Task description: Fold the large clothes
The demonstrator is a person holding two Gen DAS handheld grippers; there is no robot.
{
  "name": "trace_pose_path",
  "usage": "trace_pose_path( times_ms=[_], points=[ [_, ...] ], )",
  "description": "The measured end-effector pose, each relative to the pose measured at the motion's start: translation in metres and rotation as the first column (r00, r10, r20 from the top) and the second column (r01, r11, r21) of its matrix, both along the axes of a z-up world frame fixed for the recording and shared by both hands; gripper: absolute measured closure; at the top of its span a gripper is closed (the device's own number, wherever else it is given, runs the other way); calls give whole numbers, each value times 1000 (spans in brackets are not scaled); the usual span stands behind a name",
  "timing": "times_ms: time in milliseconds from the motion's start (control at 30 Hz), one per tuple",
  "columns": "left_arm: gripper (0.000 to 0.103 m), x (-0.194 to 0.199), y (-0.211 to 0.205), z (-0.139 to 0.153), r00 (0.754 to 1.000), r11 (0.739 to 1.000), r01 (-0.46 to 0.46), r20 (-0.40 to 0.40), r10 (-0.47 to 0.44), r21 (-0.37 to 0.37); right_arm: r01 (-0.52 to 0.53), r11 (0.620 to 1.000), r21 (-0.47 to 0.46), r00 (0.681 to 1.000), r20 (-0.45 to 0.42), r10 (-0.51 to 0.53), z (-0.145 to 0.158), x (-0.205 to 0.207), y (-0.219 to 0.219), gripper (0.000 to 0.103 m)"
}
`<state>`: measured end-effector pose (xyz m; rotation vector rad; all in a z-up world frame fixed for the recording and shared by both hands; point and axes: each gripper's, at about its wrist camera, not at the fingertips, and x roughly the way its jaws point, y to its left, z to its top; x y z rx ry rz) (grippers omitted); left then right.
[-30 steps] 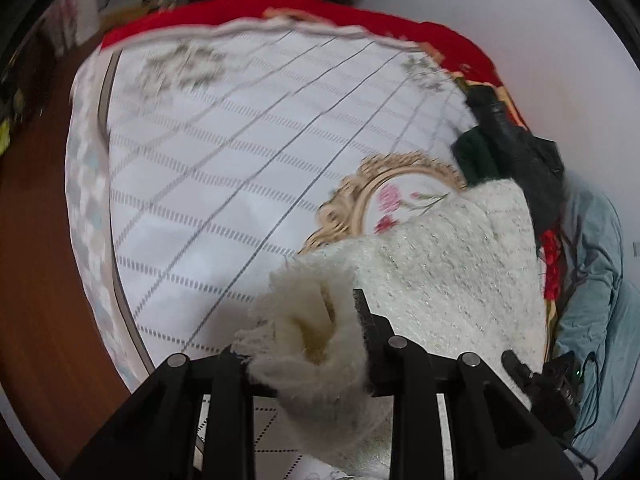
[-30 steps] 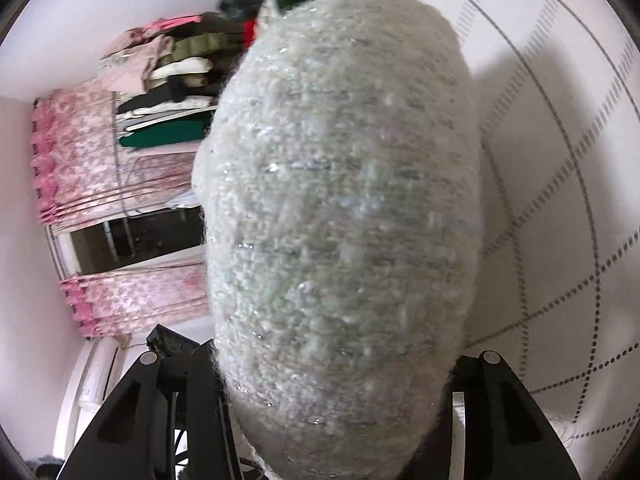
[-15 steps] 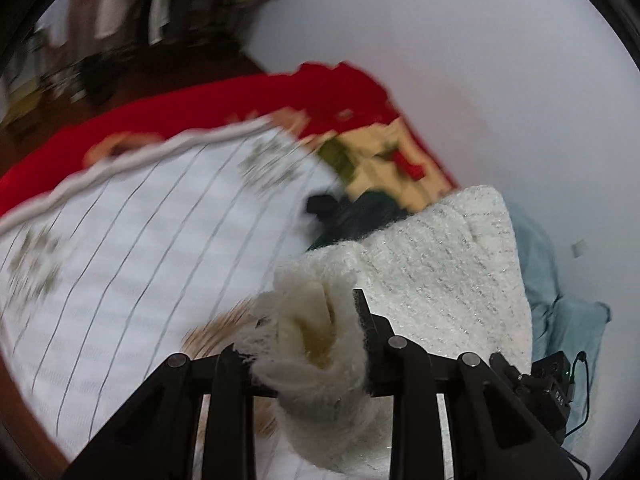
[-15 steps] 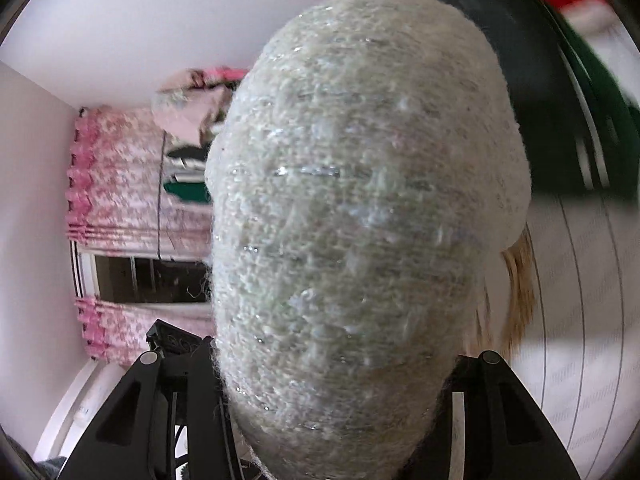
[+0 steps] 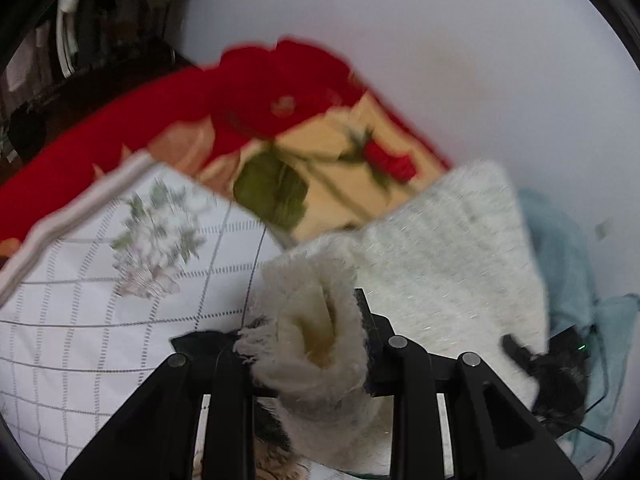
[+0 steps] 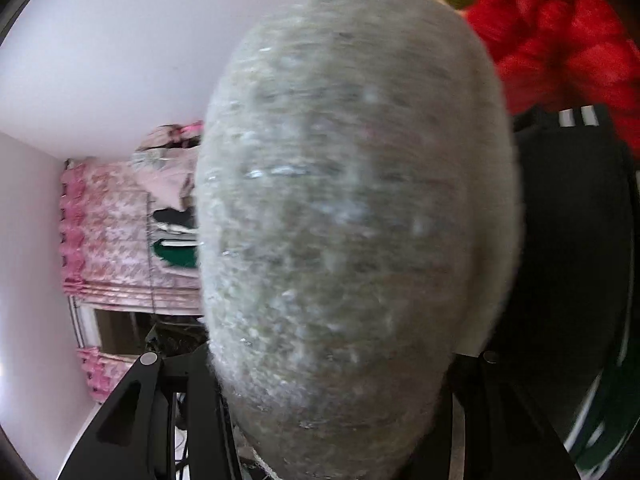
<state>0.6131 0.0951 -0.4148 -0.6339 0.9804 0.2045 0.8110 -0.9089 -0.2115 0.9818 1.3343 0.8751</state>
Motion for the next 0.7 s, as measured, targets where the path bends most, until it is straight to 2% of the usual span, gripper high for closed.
trace_pose_path(
  times_ms=[100,200,267,300,400,467,533,600,633,667,700],
  points=[
    [79,9,-6,-24,998,998,39,-43,-37,40,-7,1000,-6,1000,5,7,-22,15,-7,53],
    [77,11,-11,-24,997,995,69,-50,-65,68,-9,999,-33,1000,7,10,-36,18,-11,50],
    [76,14,-12,-20,996,993,79,-57,-74,91,-12,998,-69,1000,15,13,-31,13,-4,44],
    [75,15,-13,-18,995,992,82,-63,-76,98,-14,995,-95,1000,13,15,-27,13,-2,37],
    [74,16,-15,-14,992,988,95,-91,-84,123,-23,974,-224,999,26,30,-6,11,3,26],
    [74,16,-19,-9,989,981,112,-112,-95,156,-22,938,-345,998,55,44,21,7,15,20],
    [71,15,-21,-6,986,973,125,-132,-100,192,-9,892,-452,995,87,54,40,4,20,19],
    [61,16,-24,0,983,964,140,-152,-108,226,18,830,-557,989,132,68,58,0,28,15],
    [55,15,-26,3,982,960,146,-151,-112,241,39,782,-622,983,164,82,69,-4,34,15],
    [32,14,-29,8,982,952,152,-153,-114,265,59,735,-675,977,190,96,79,-8,40,14],
    [12,13,-31,11,981,946,159,-156,-118,283,86,668,-740,968,219,119,91,-13,49,12]
  ],
)
